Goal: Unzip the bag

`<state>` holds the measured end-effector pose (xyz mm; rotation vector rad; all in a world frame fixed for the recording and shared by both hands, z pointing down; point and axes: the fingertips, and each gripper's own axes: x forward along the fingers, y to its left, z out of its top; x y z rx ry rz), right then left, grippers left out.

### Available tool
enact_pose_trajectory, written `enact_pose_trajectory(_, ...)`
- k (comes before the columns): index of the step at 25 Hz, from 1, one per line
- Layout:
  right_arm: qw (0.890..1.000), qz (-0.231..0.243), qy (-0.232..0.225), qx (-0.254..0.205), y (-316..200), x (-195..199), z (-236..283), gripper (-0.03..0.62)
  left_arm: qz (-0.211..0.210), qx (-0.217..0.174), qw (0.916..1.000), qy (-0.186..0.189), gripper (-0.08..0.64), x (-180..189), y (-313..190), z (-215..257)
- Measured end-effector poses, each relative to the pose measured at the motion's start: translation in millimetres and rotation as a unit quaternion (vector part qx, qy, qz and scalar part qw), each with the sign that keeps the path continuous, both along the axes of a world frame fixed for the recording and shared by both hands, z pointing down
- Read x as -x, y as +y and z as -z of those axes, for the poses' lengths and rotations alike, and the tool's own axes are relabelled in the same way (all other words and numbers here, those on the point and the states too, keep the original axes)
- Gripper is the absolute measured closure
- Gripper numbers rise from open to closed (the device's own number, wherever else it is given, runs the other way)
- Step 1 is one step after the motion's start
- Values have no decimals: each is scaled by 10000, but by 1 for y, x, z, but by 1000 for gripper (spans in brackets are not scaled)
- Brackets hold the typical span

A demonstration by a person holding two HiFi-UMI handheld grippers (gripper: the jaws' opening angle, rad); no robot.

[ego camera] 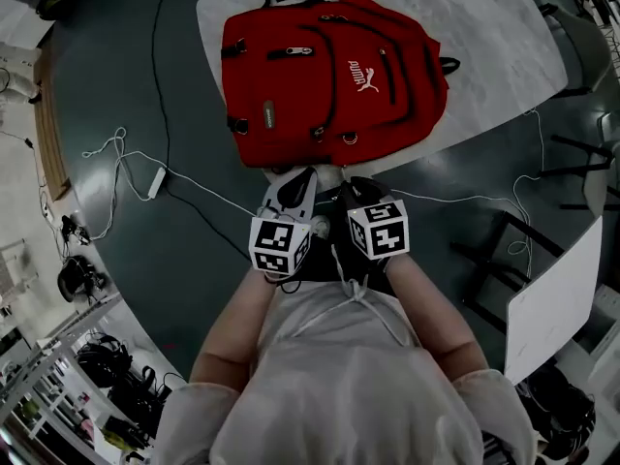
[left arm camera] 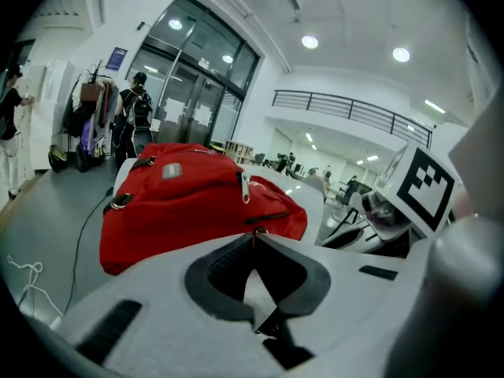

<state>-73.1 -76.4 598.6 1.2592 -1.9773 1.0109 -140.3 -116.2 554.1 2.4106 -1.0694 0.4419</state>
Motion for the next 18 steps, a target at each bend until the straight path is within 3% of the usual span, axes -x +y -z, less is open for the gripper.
enact_pose_trajectory(3,9993,122,-113,336,-4,5,-17,514,-70,200,9995,-216,537,-5,-10,-24)
enact_pose_trajectory(10,9978,210,-54,634,-15,7,-37,514,387,676,9967,-245,537,-6,-27,-51)
enact_pose_trajectory(15,9968,317,205,701,-18,5,-43,546,539,869,9939,-406,537,-6,-32,-64)
enact_pose_trajectory(18,9966,344,-28,749,-18,5,-43,558,533,980,9913,-704,538,-1,-30,-73)
